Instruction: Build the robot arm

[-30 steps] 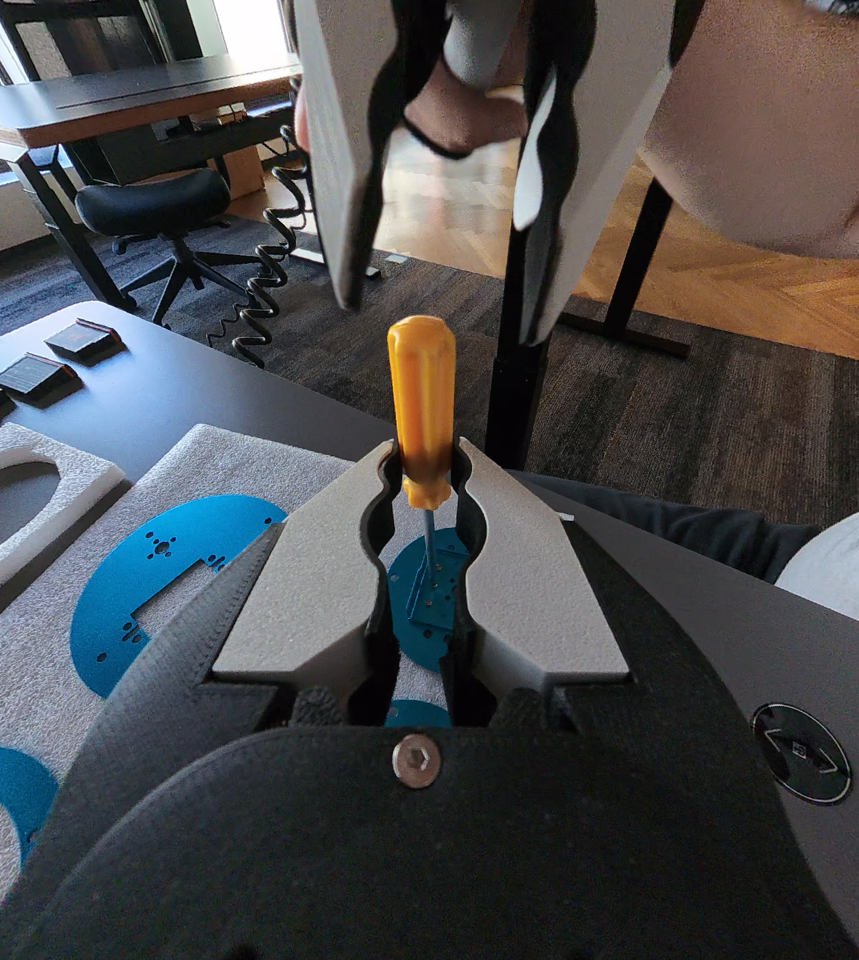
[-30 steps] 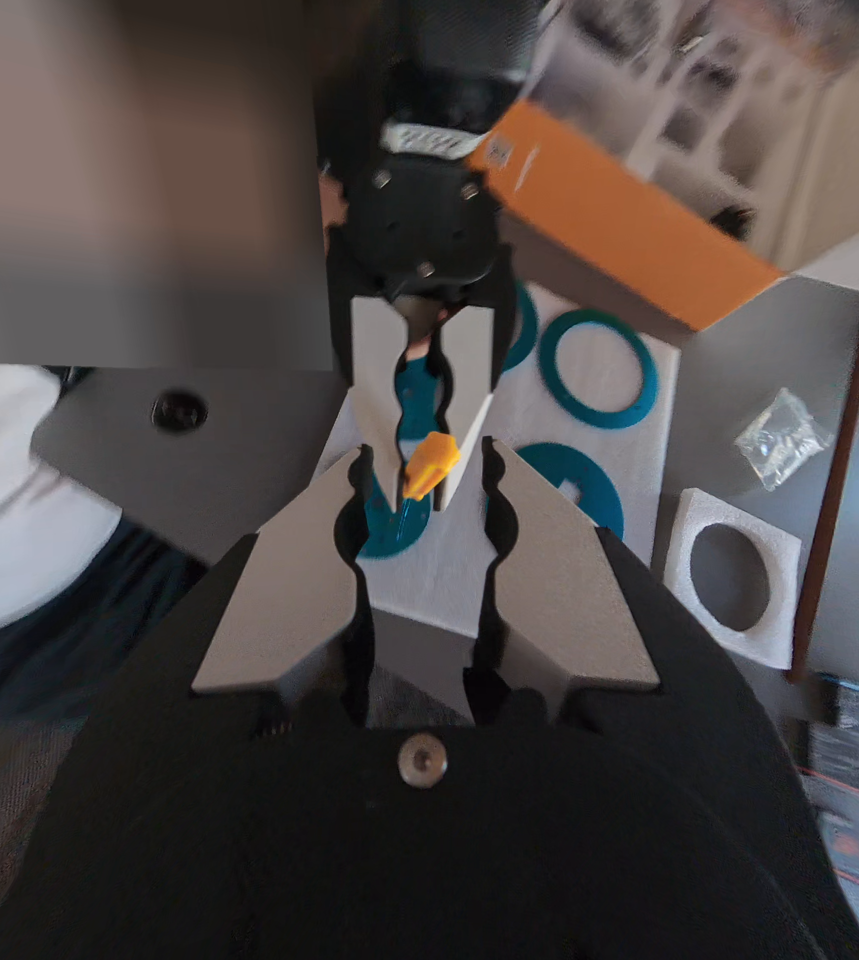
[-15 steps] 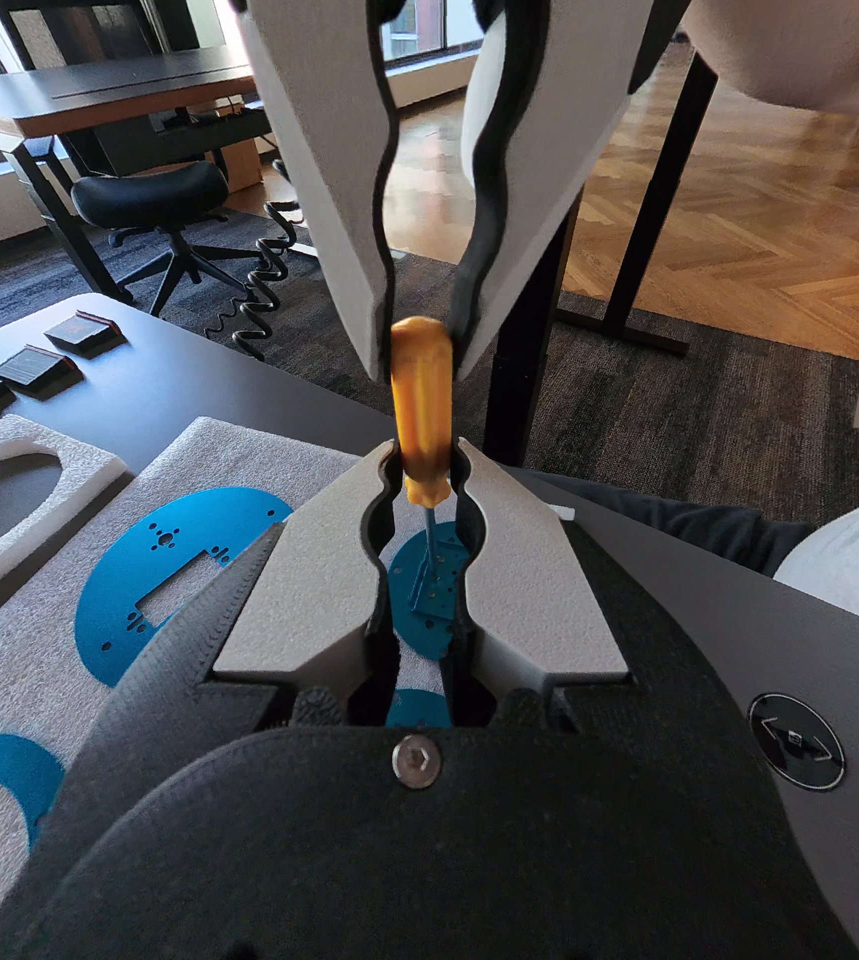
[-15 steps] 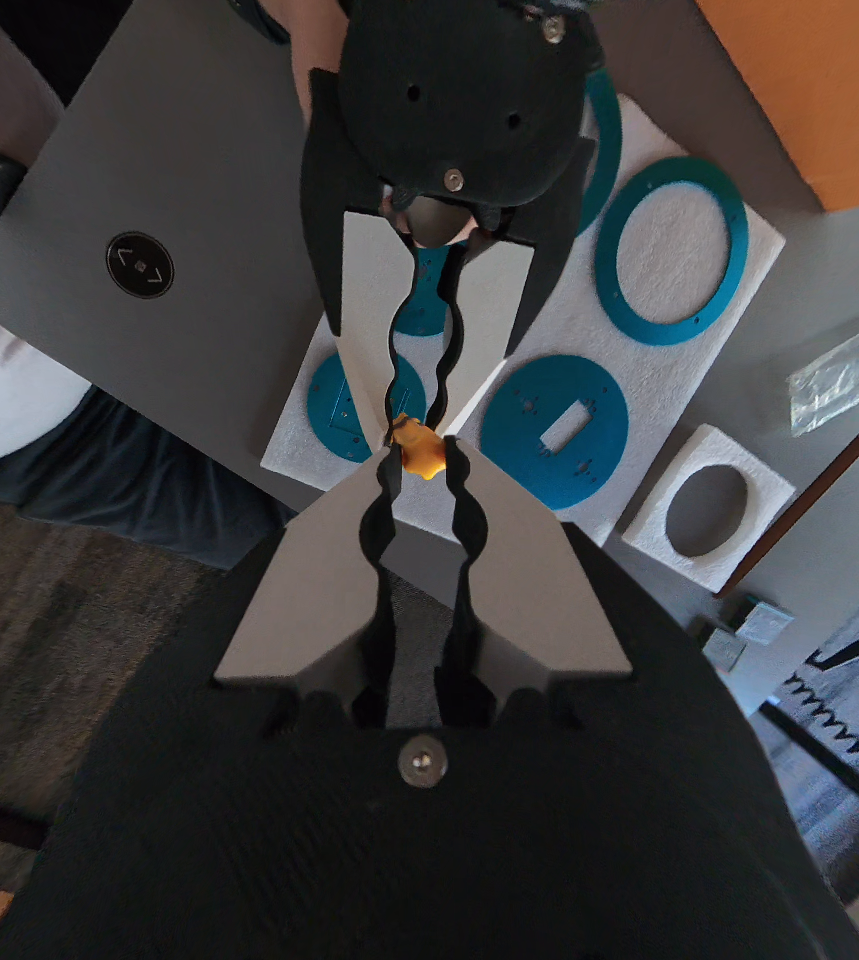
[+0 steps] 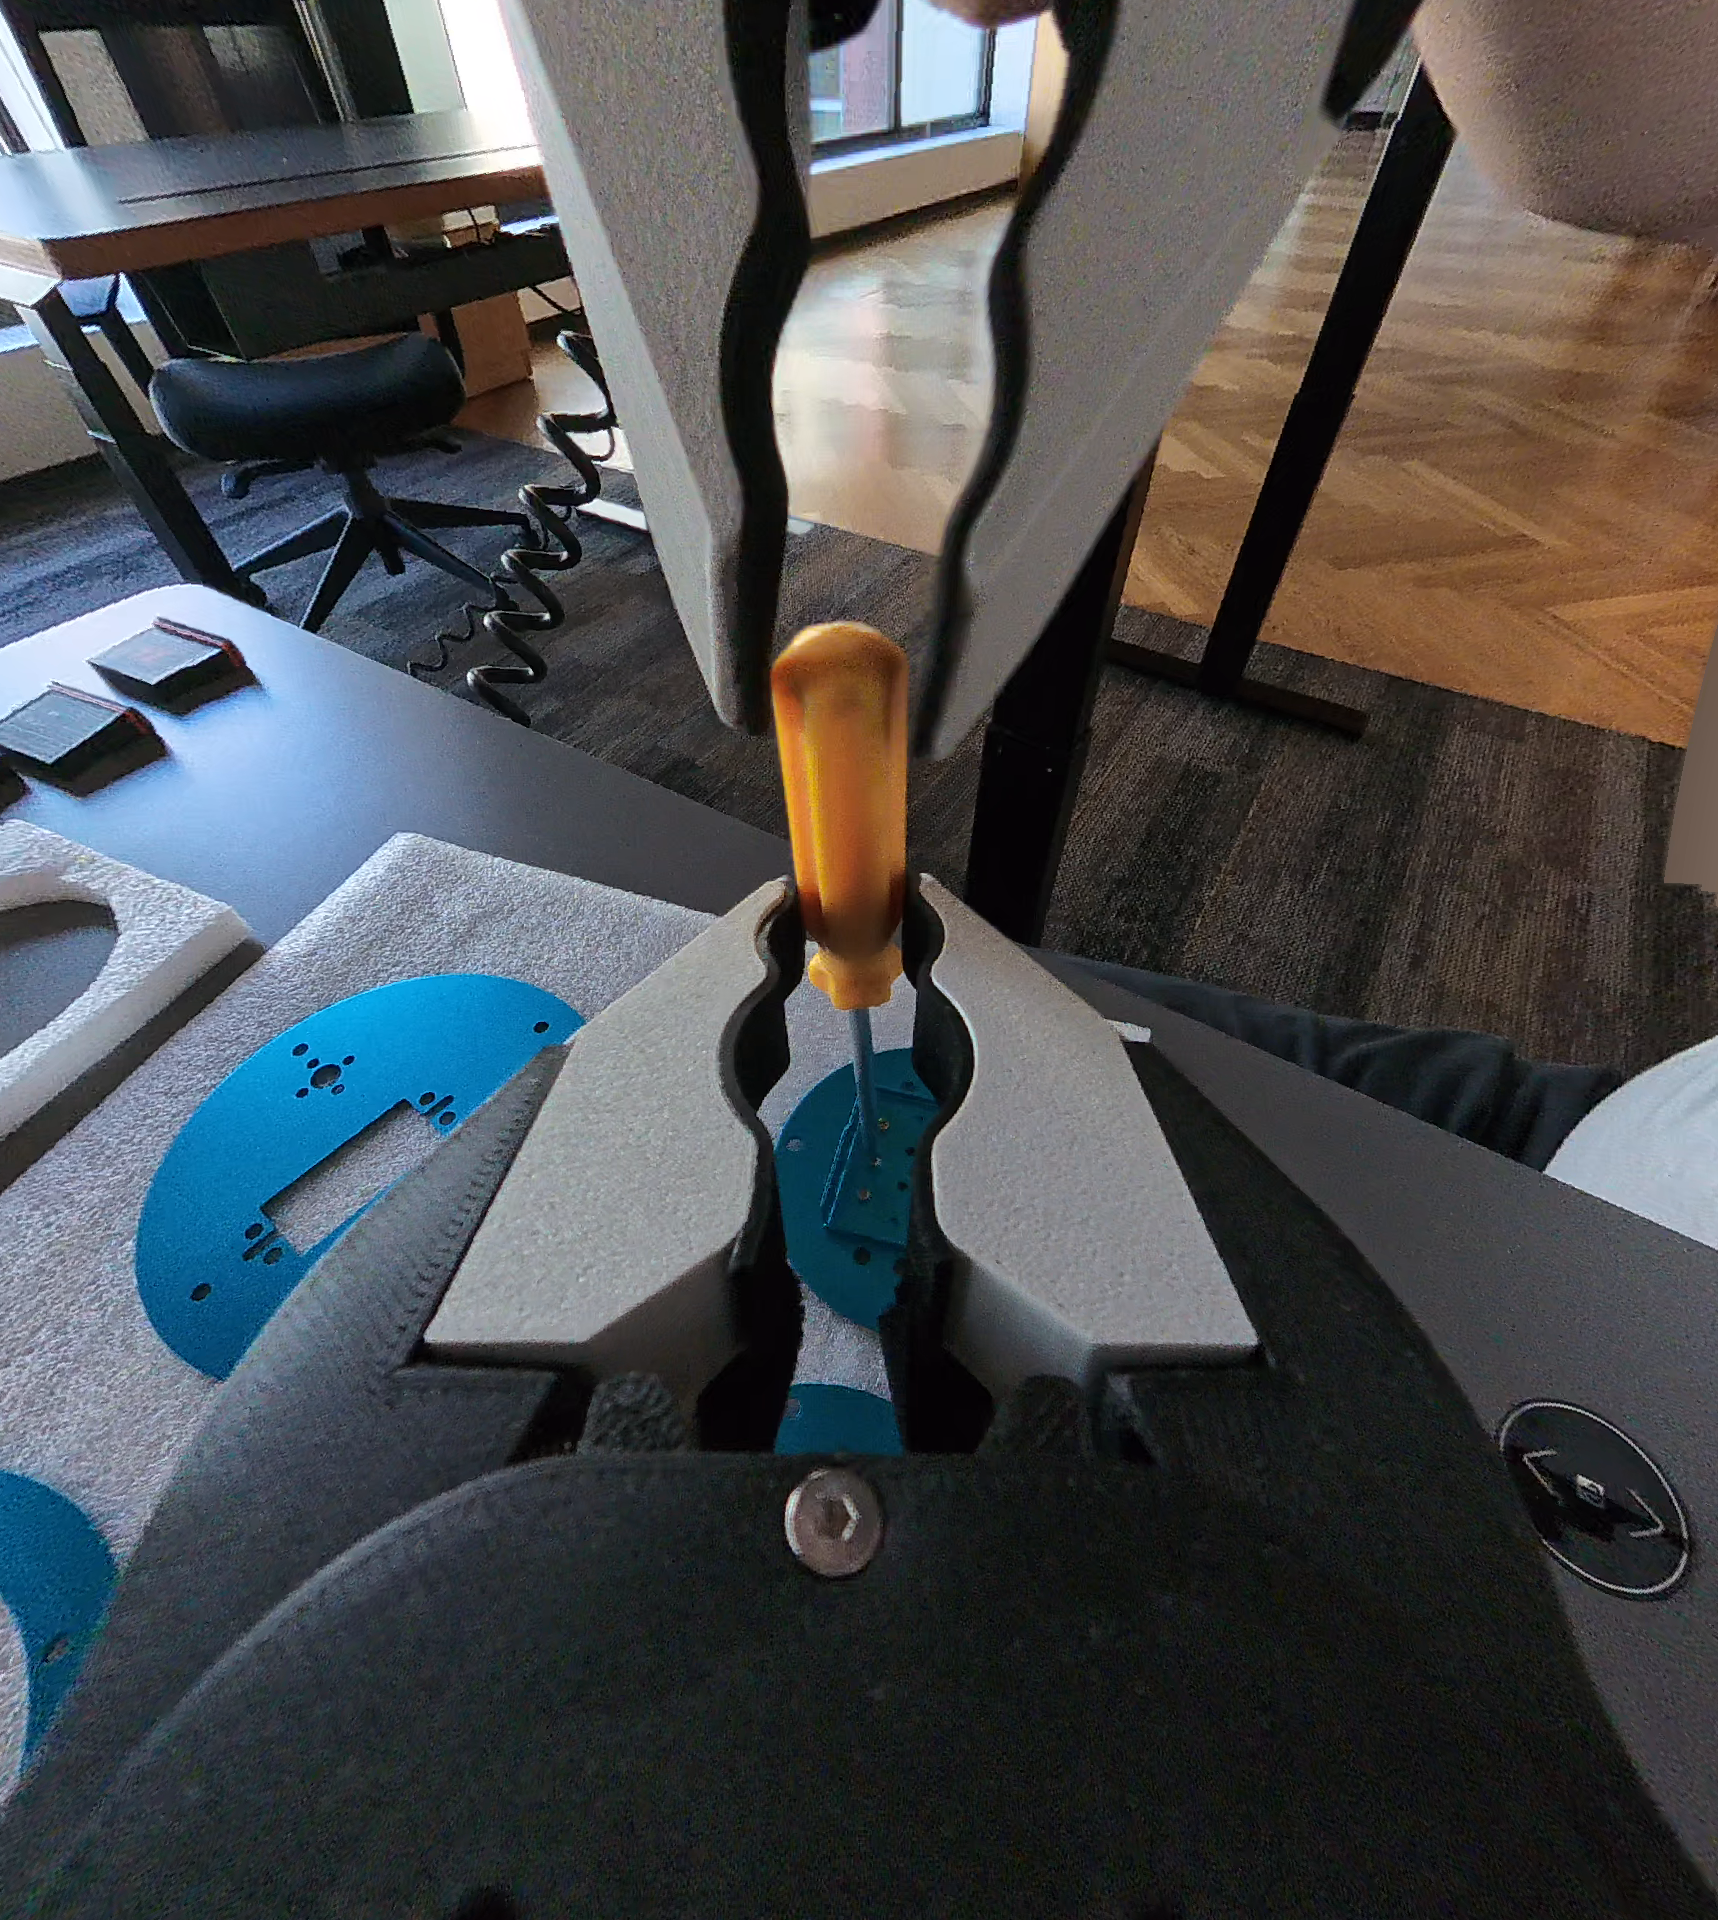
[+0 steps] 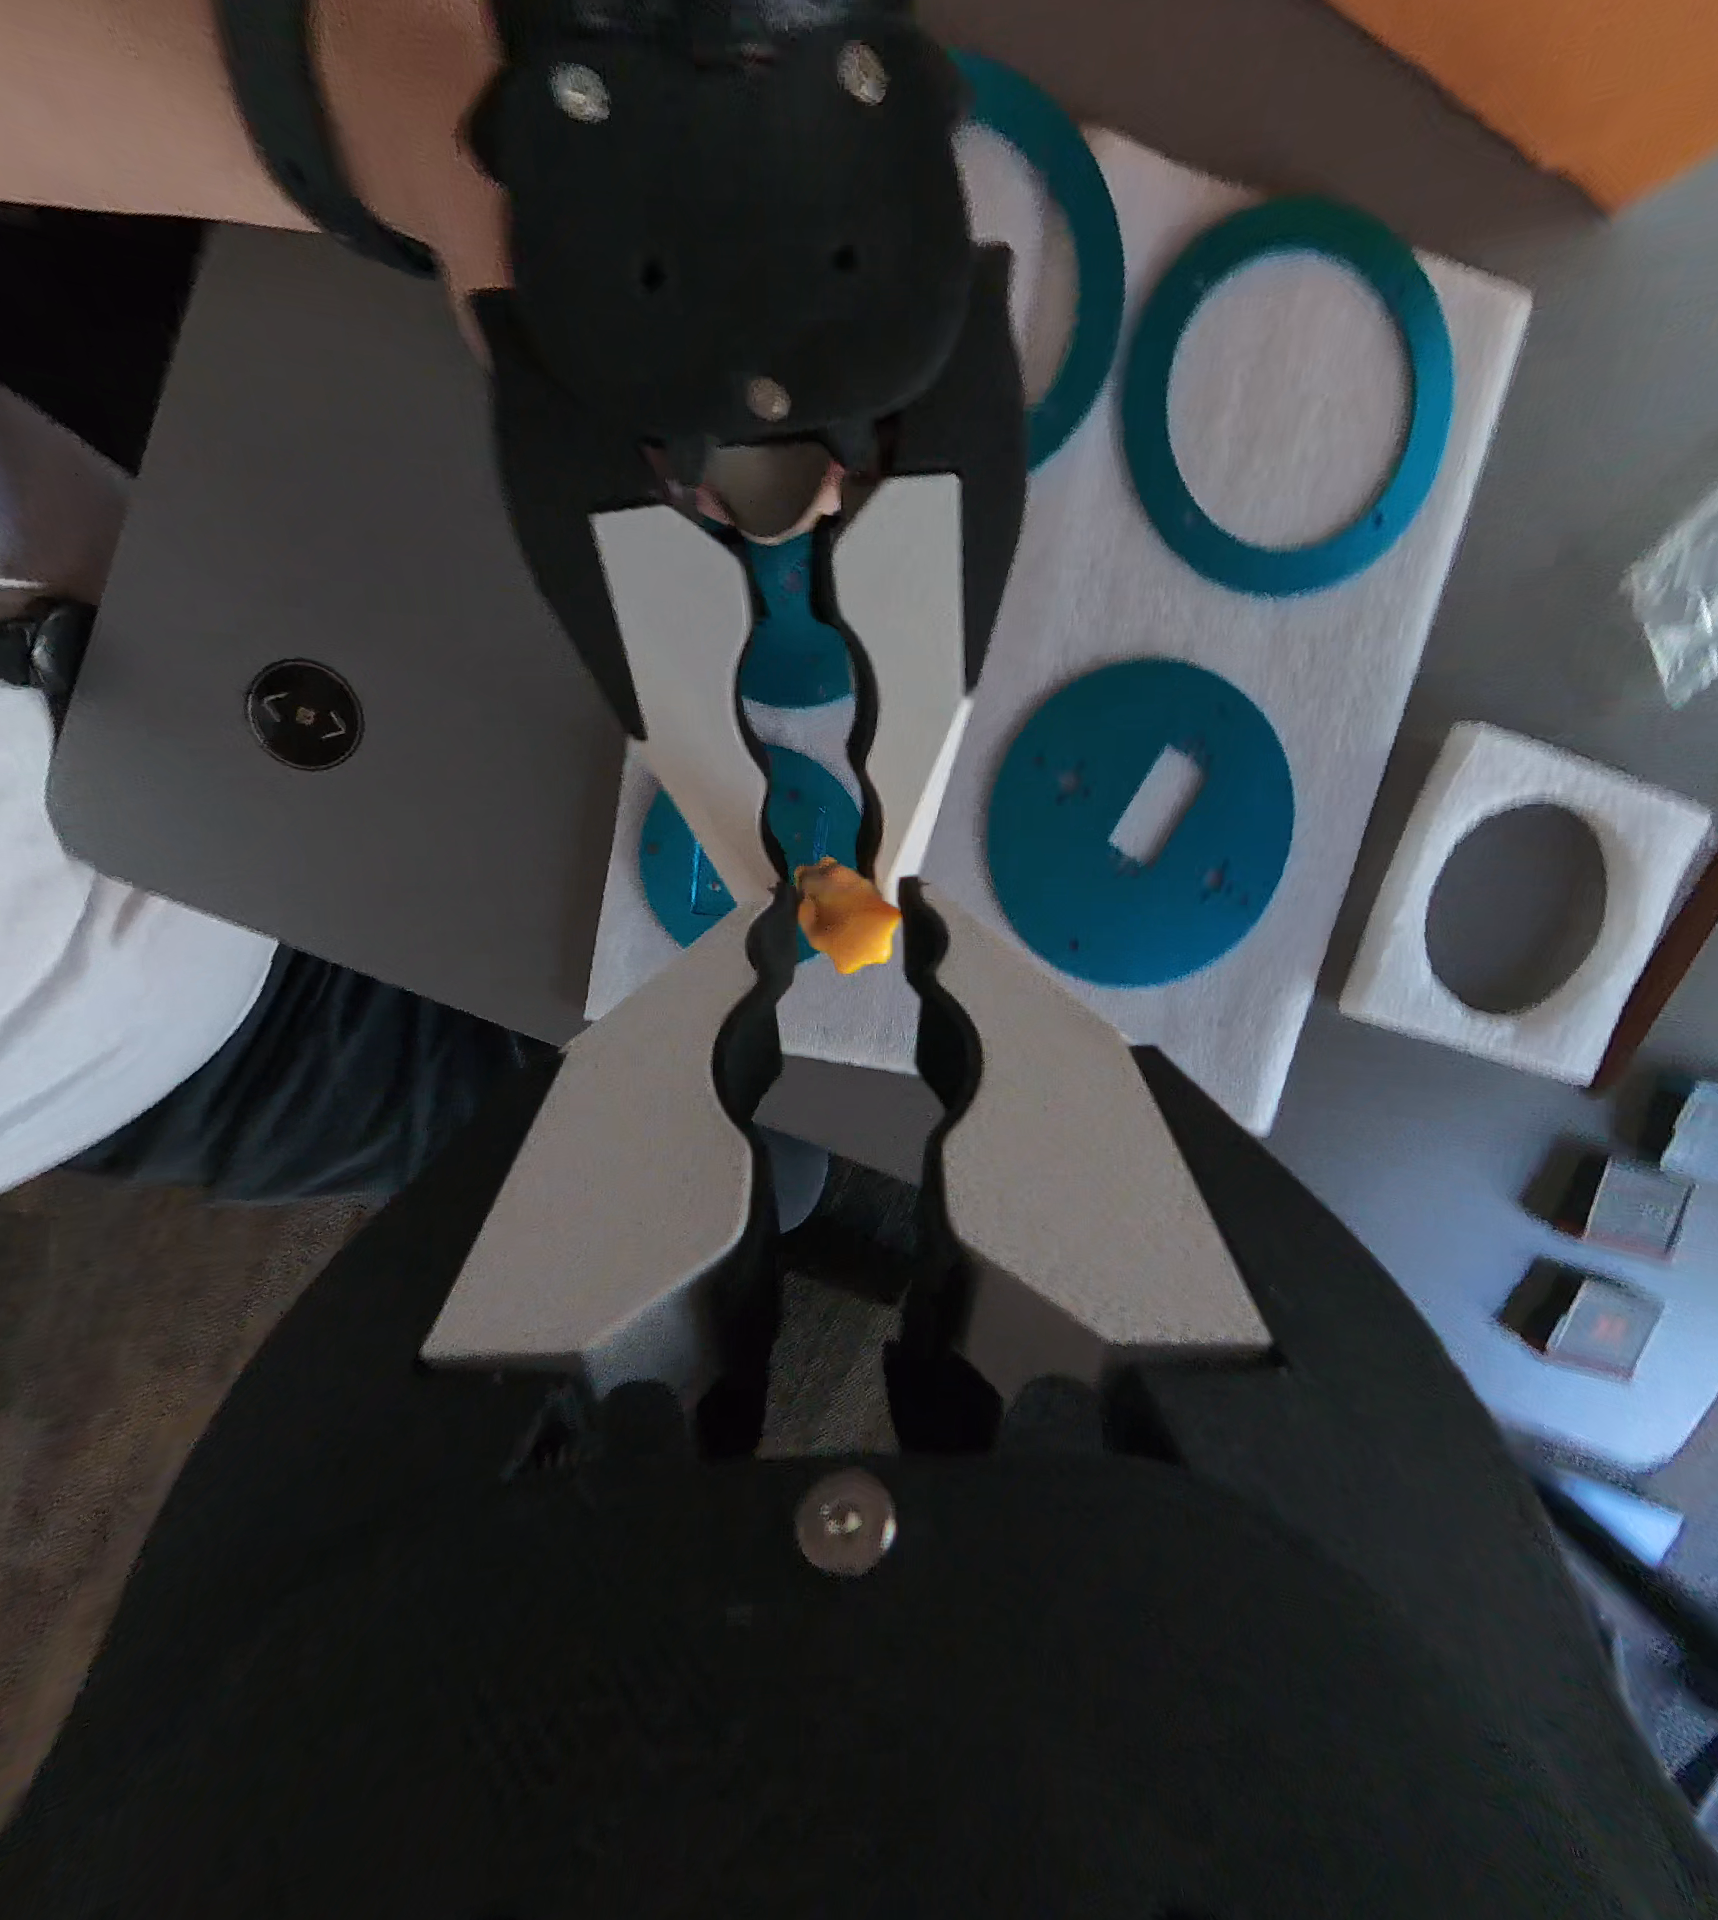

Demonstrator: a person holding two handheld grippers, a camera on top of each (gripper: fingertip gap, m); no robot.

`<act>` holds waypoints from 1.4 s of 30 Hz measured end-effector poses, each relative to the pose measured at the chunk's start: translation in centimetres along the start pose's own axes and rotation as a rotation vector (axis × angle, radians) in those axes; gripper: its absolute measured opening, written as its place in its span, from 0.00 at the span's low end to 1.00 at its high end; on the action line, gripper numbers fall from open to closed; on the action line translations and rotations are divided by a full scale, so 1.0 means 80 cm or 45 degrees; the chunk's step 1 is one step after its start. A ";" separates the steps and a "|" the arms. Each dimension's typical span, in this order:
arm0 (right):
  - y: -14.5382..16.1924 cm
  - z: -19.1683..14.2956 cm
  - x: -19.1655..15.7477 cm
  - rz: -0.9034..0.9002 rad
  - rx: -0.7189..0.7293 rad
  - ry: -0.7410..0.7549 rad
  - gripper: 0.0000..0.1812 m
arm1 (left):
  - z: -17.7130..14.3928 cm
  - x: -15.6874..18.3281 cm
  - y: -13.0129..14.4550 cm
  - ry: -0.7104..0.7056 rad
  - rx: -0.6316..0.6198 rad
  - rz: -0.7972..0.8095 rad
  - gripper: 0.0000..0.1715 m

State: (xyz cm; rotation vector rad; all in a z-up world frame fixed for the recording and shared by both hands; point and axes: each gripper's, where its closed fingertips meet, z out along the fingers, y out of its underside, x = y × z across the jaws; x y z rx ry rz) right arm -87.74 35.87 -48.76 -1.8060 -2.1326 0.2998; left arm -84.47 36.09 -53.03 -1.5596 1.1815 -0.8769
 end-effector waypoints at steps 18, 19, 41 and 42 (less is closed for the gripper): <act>0.012 -0.001 -0.002 -0.010 -0.078 -0.041 0.10 | 0.002 0.004 0.001 0.023 0.002 0.012 0.10; 0.015 -0.001 -0.001 0.046 -0.088 -0.018 0.10 | 0.002 0.003 0.001 0.017 -0.001 0.015 0.09; 0.012 0.004 -0.004 -0.073 -0.133 -0.070 0.09 | 0.000 0.004 0.002 0.034 0.023 0.015 0.09; 0.012 0.004 -0.004 -0.013 -0.136 -0.073 0.09 | -0.001 0.004 0.002 0.036 0.022 0.012 0.09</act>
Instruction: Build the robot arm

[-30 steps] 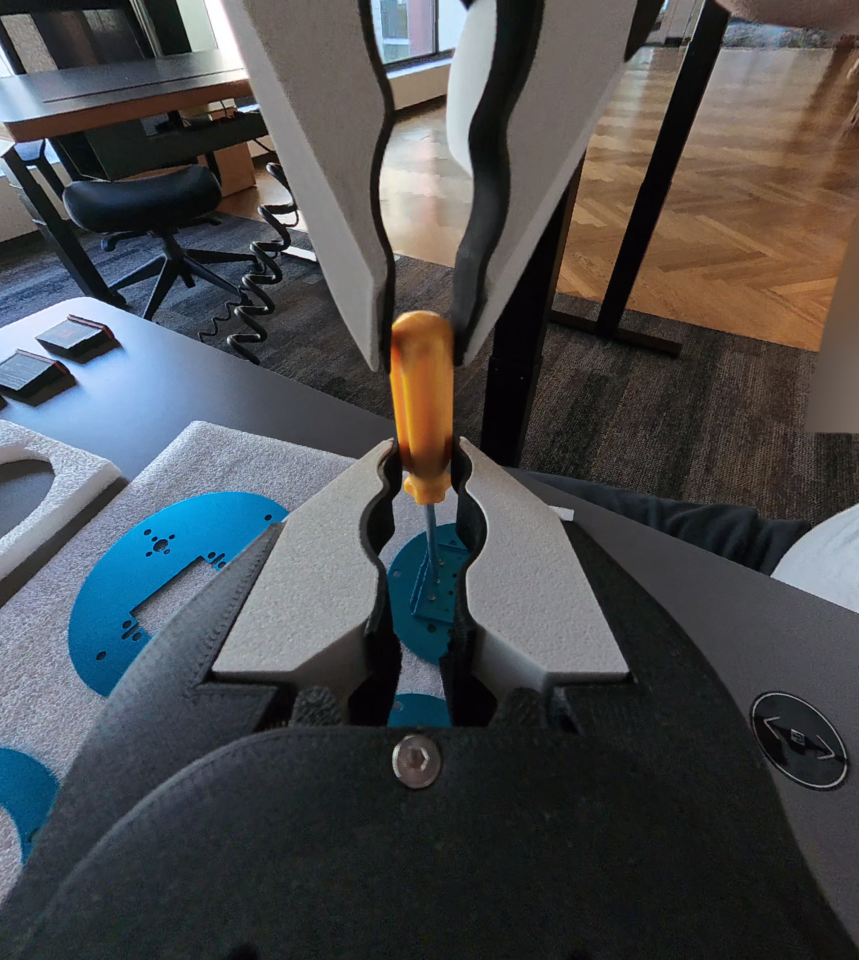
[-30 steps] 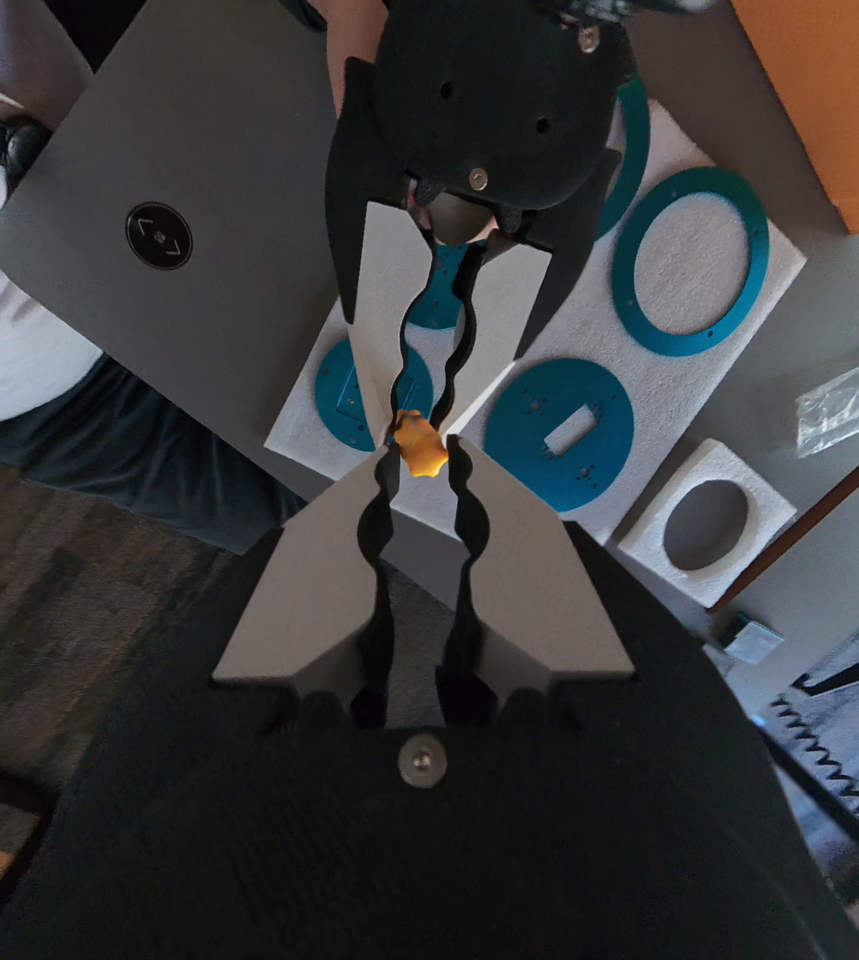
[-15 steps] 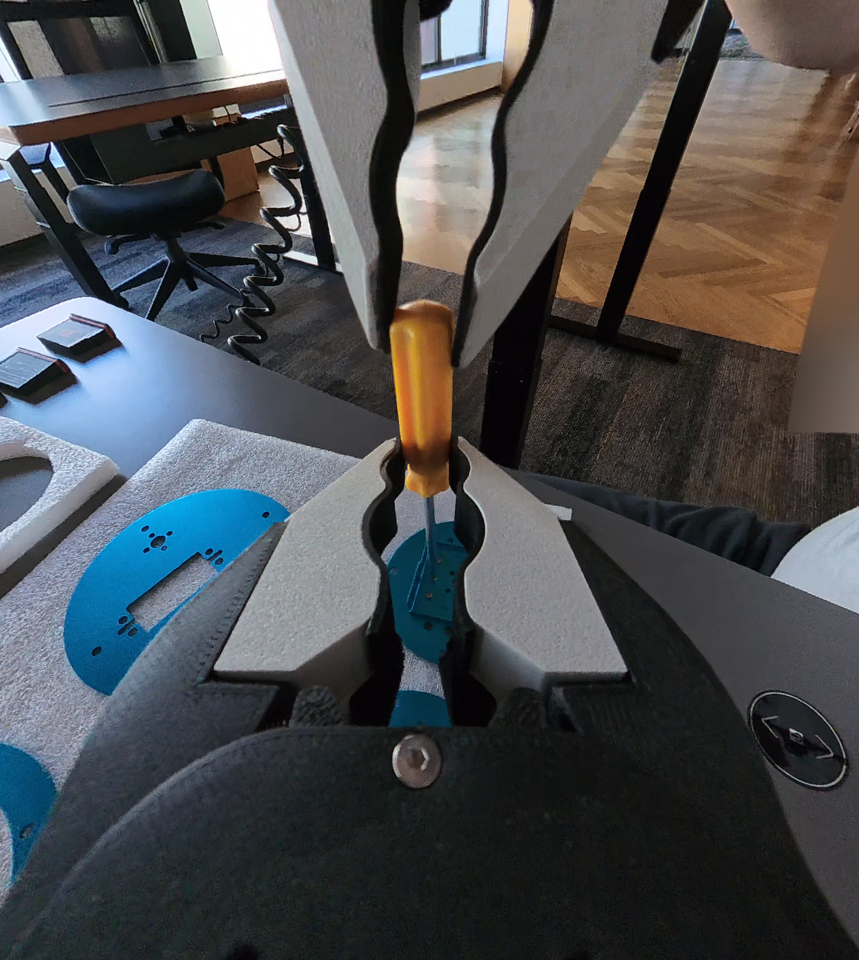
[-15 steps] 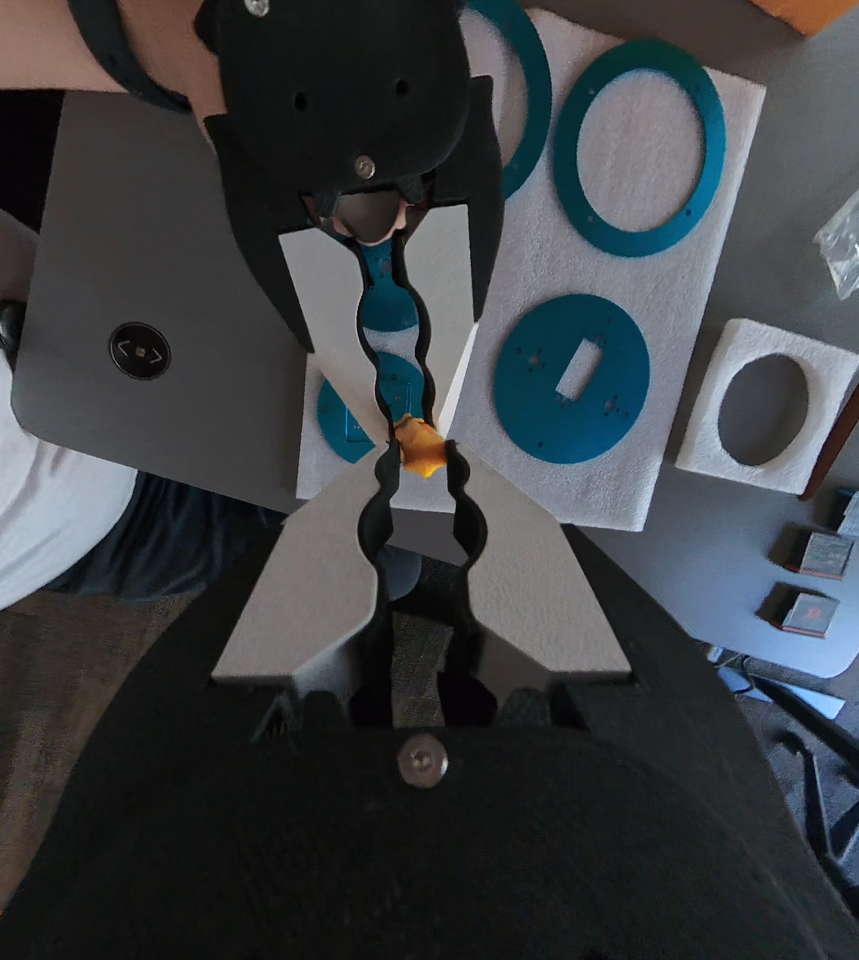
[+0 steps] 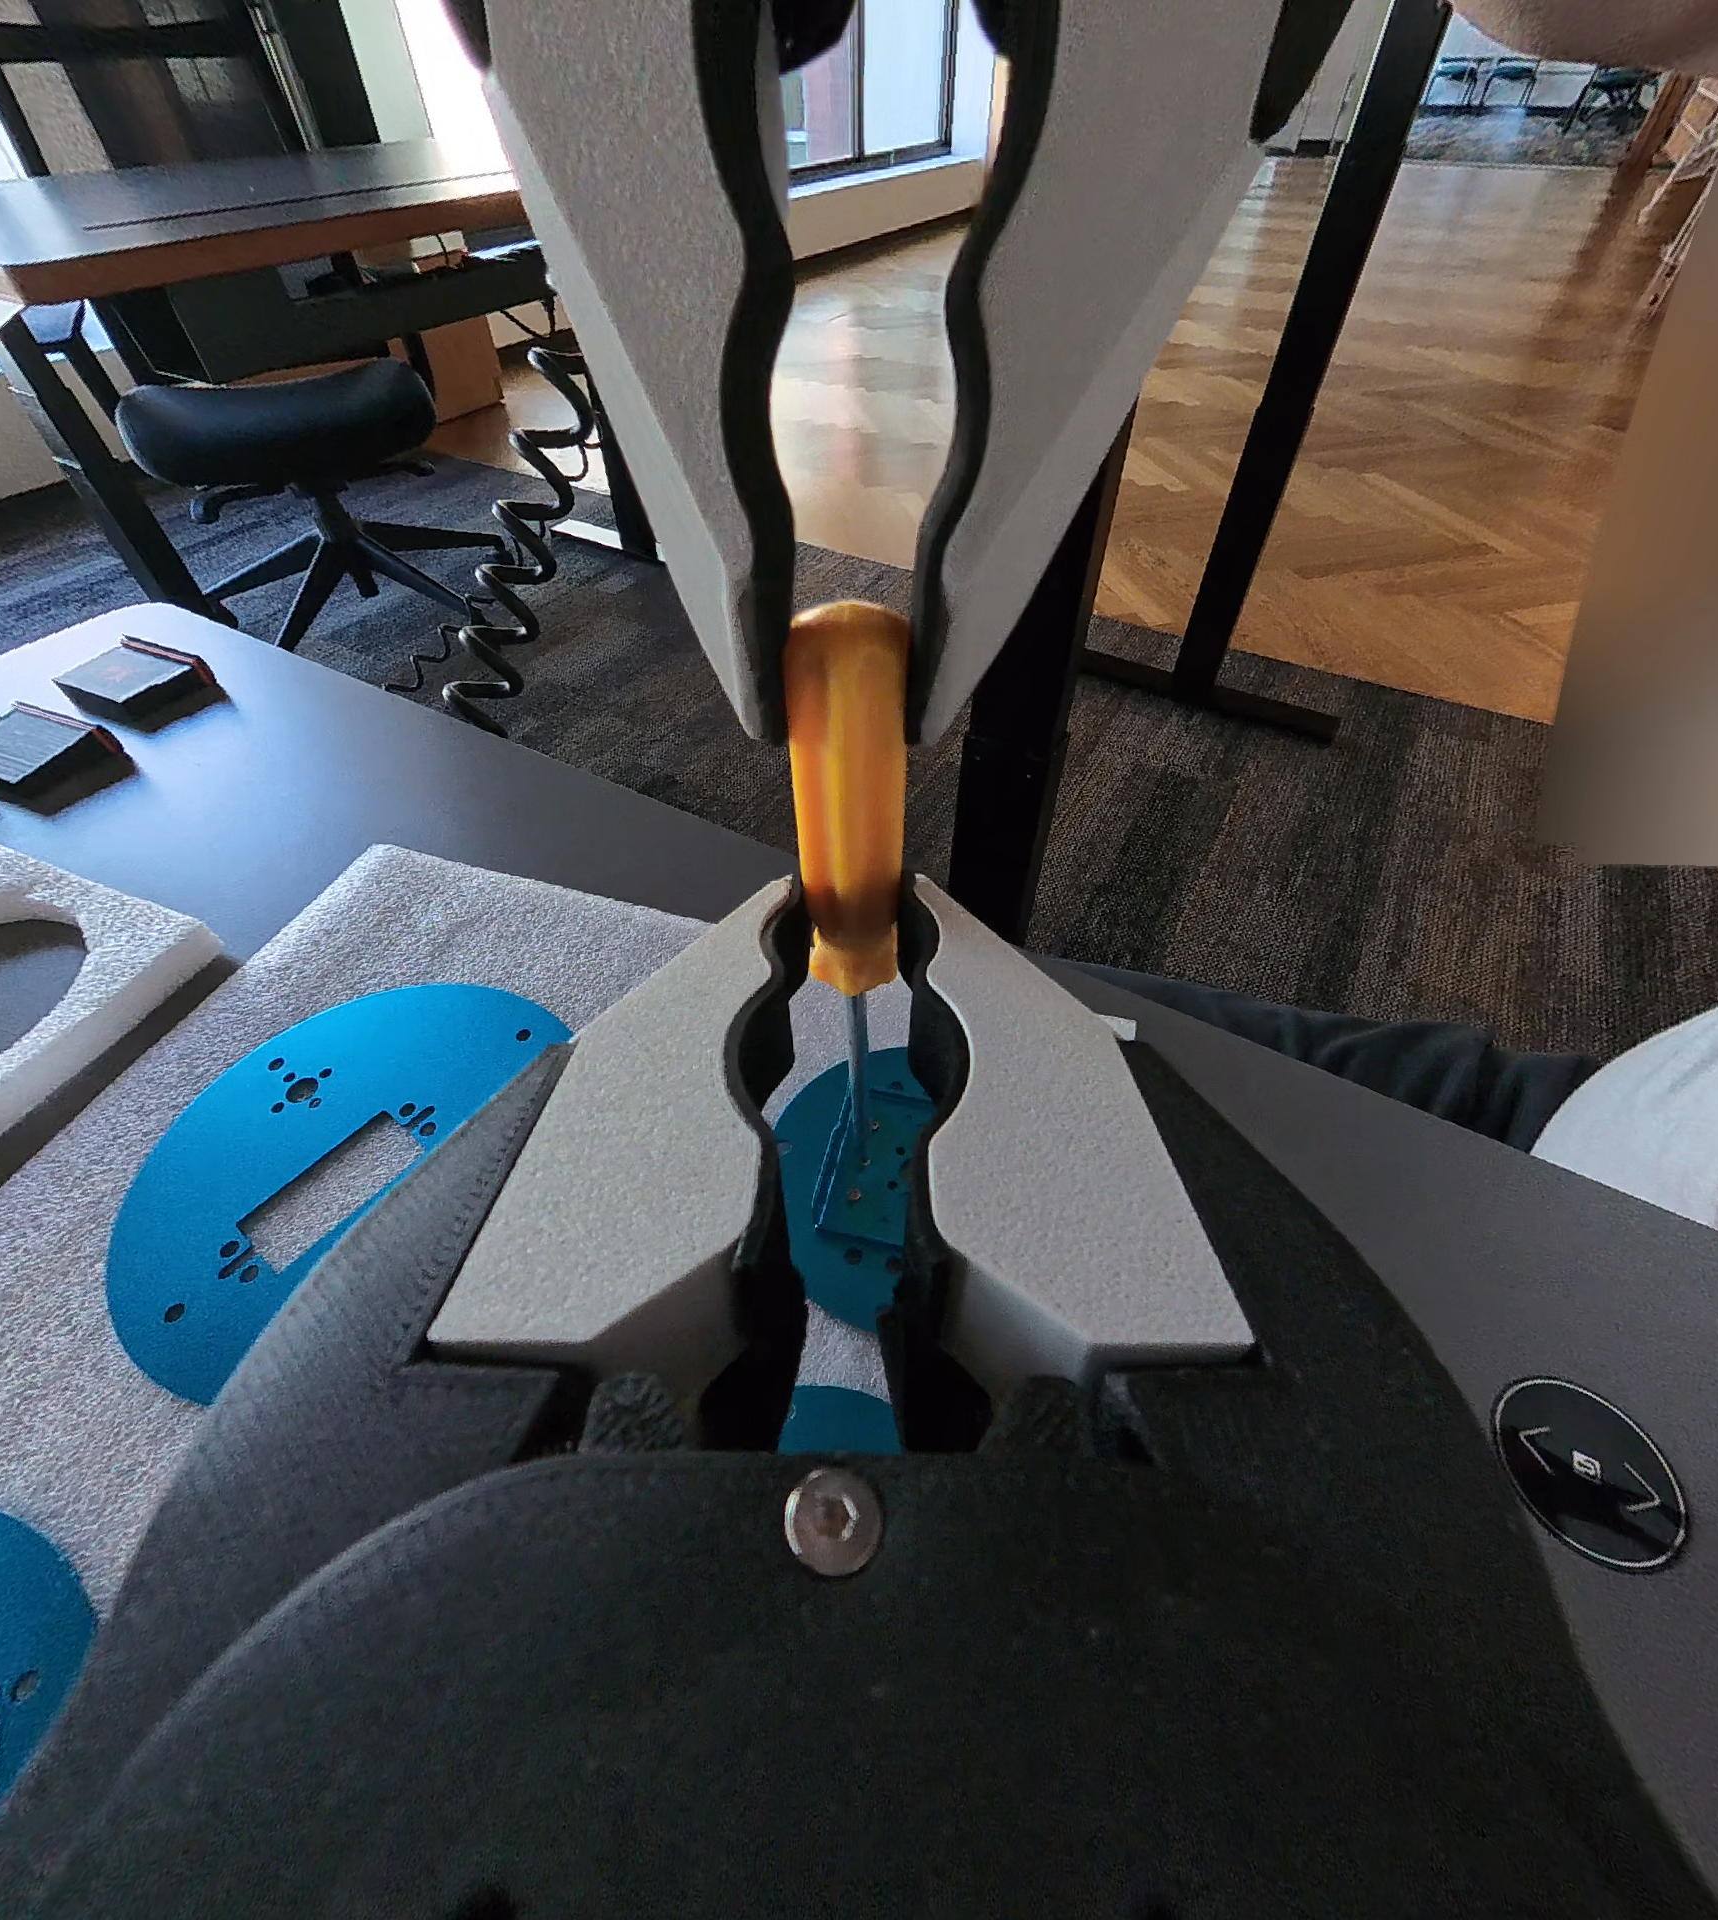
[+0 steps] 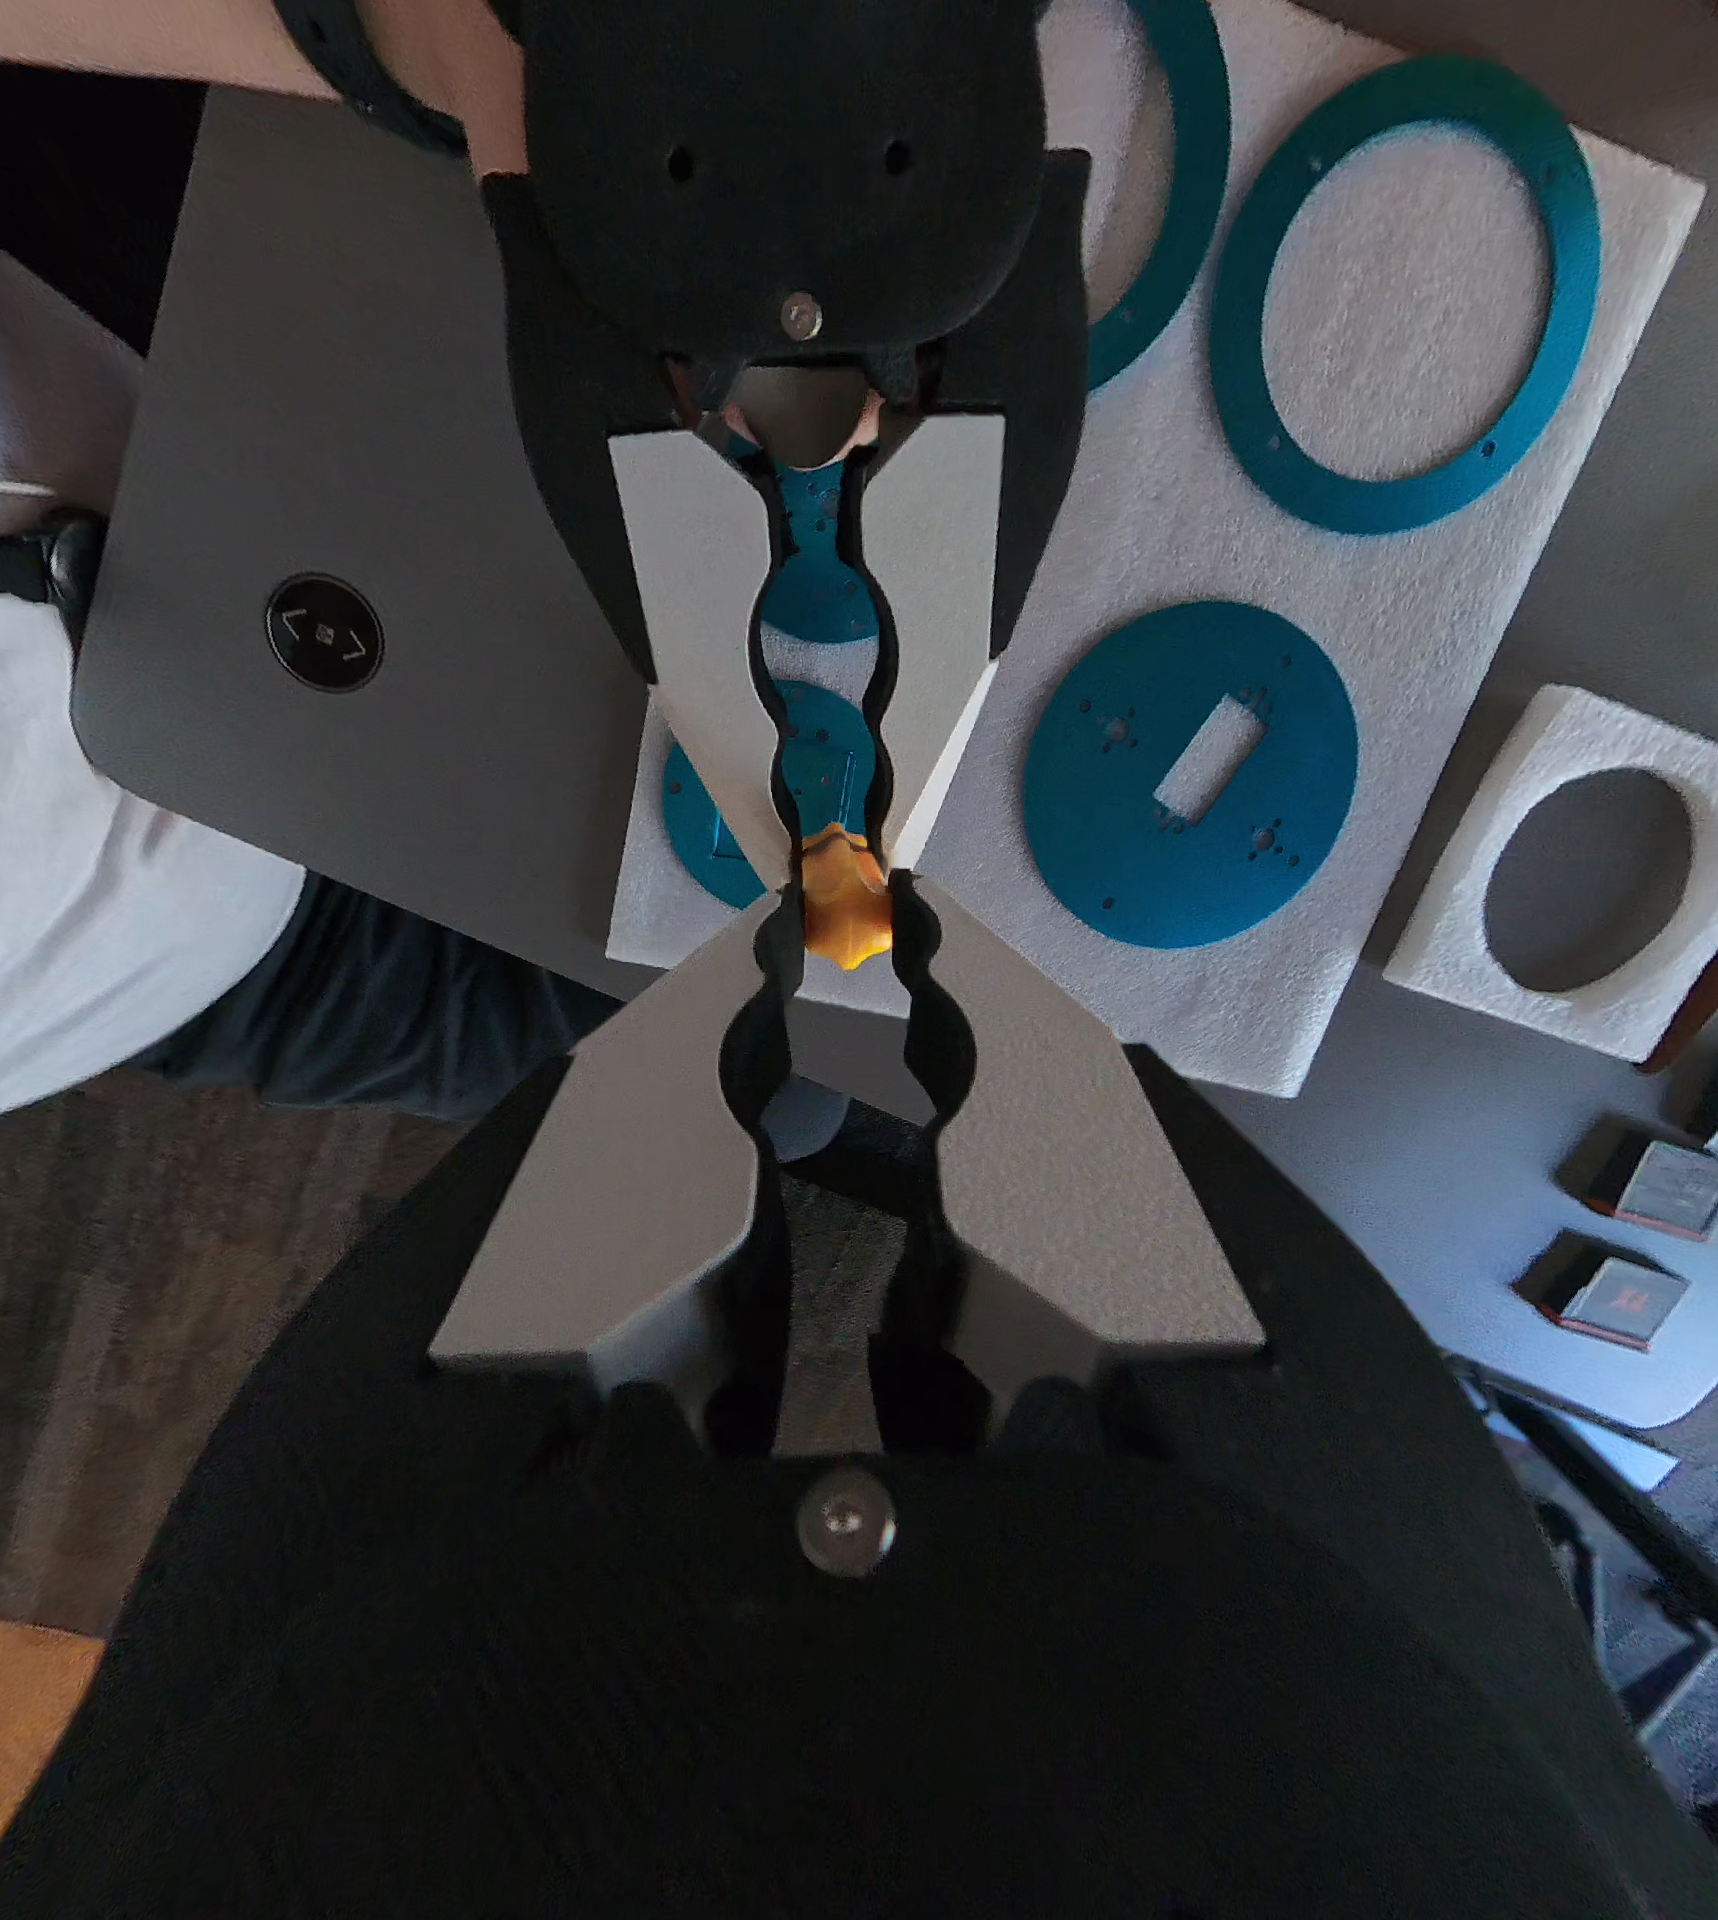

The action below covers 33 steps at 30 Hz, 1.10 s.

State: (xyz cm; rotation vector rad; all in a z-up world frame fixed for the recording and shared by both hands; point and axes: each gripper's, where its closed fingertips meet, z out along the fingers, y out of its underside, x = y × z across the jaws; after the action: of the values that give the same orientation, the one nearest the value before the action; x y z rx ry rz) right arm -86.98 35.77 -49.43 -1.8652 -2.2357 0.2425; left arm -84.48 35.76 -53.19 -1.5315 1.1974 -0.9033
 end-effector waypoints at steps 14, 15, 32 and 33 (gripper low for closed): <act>0.003 -0.001 0.010 0.415 0.081 0.071 0.10 | 0.002 -0.006 -0.001 -0.073 0.003 -0.004 0.10; -0.003 -0.001 0.008 0.388 0.167 0.040 0.10 | 0.000 -0.005 -0.001 -0.056 0.013 -0.017 0.10; -0.012 -0.012 0.003 0.228 1.377 -0.024 0.10 | 0.001 -0.001 -0.001 -0.020 -0.005 -0.002 0.09; -0.013 -0.012 0.007 0.271 1.386 0.009 0.10 | 0.001 -0.003 0.000 -0.036 -0.005 -0.008 0.09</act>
State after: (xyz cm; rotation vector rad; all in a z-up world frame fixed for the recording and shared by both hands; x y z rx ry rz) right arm -87.77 36.12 -48.21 -1.4064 -1.3550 1.1859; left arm -84.48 36.03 -53.17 -1.5472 1.1758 -0.8810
